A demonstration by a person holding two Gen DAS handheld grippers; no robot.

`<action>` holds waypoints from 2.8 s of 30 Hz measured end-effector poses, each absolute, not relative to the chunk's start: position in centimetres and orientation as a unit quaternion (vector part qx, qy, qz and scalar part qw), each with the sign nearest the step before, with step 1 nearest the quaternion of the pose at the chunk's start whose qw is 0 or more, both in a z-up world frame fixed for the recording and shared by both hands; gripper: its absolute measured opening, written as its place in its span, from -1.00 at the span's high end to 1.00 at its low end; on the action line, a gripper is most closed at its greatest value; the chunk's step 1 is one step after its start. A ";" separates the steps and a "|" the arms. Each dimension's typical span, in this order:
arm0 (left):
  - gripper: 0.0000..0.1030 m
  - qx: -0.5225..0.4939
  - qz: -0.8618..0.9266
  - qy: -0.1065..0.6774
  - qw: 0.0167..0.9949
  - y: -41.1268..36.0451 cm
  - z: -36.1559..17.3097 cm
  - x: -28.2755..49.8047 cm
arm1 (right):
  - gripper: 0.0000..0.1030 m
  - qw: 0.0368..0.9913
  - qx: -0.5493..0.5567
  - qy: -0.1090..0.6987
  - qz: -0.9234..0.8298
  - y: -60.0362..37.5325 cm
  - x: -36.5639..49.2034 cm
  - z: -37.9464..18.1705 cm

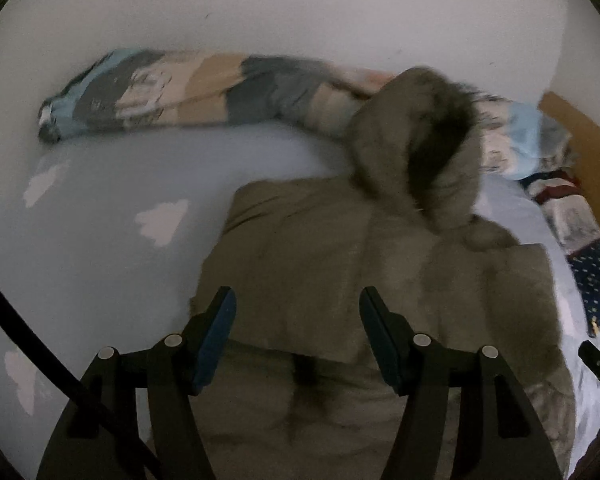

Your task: Fold large clothes

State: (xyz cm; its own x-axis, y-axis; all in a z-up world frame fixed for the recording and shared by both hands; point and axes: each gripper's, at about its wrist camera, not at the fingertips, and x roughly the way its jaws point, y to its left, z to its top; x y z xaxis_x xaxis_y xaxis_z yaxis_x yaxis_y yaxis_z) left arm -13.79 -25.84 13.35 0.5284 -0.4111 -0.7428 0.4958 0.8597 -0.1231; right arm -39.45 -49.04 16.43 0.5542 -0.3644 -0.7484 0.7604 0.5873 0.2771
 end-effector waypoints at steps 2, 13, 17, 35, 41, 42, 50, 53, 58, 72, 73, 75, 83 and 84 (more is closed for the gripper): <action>-0.23 0.055 -0.261 0.413 0.871 -25.9 12.7 -12.9 | 0.06 0.832 0.285 0.338 -0.336 -48.8 -37.8 15.6; -0.41 0.086 -0.220 0.472 0.849 -26.7 7.3 -11.0 | 0.06 0.802 0.272 0.409 -0.341 -49.8 -33.0 9.9; -0.49 0.076 -0.213 0.491 0.842 -26.2 6.3 -10.7 | 0.05 0.787 0.283 0.433 -0.337 -50.1 -32.8 8.3; -0.48 0.163 -0.295 0.394 0.855 -32.7 11.4 -19.3 | -0.04 0.836 0.244 0.368 -0.325 -46.9 -32.4 14.1; -0.49 0.182 -0.293 0.425 0.837 -33.7 8.7 -19.2 | -0.04 0.816 0.263 0.411 -0.308 -47.0 -31.5 11.2; -0.49 0.183 -0.294 0.426 0.836 -33.7 8.6 -19.3 | -0.04 0.812 0.264 0.419 -0.308 -47.1 -31.3 10.7; -0.50 0.199 -0.291 0.416 0.838 -34.0 9.1 -20.0 | -0.05 0.807 0.252 0.435 -0.309 -47.0 -30.9 9.5; -0.50 0.178 -0.299 0.417 0.840 -33.3 10.4 -20.1 | -0.05 0.810 0.269 0.419 -0.308 -47.0 -31.5 10.5; -0.50 0.153 -0.292 0.384 0.863 -29.5 14.6 -21.9 | -0.05 0.826 0.270 0.388 -0.308 -46.9 -32.7 13.2; -0.50 0.050 -0.202 0.475 0.855 -3.5 14.7 -27.9 | -0.05 0.827 0.307 0.353 -0.313 -46.0 -51.4 15.7; -0.50 0.040 -0.192 0.490 0.849 -2.1 14.1 -27.8 | -0.05 0.826 0.304 0.354 -0.317 -46.0 -53.1 15.5; -0.50 -0.018 -0.170 0.537 0.826 2.3 12.2 -27.3 | -0.05 0.818 0.304 0.360 -0.330 -46.0 -56.6 14.7; -0.49 -0.122 -0.219 0.599 0.760 5.4 8.8 -26.7 | -0.18 0.754 0.427 0.350 -0.355 -47.4 -66.3 10.6; -0.50 -0.135 -0.231 0.609 0.747 5.0 8.4 -26.8 | -0.23 0.750 0.439 0.349 -0.351 -47.5 -66.6 10.2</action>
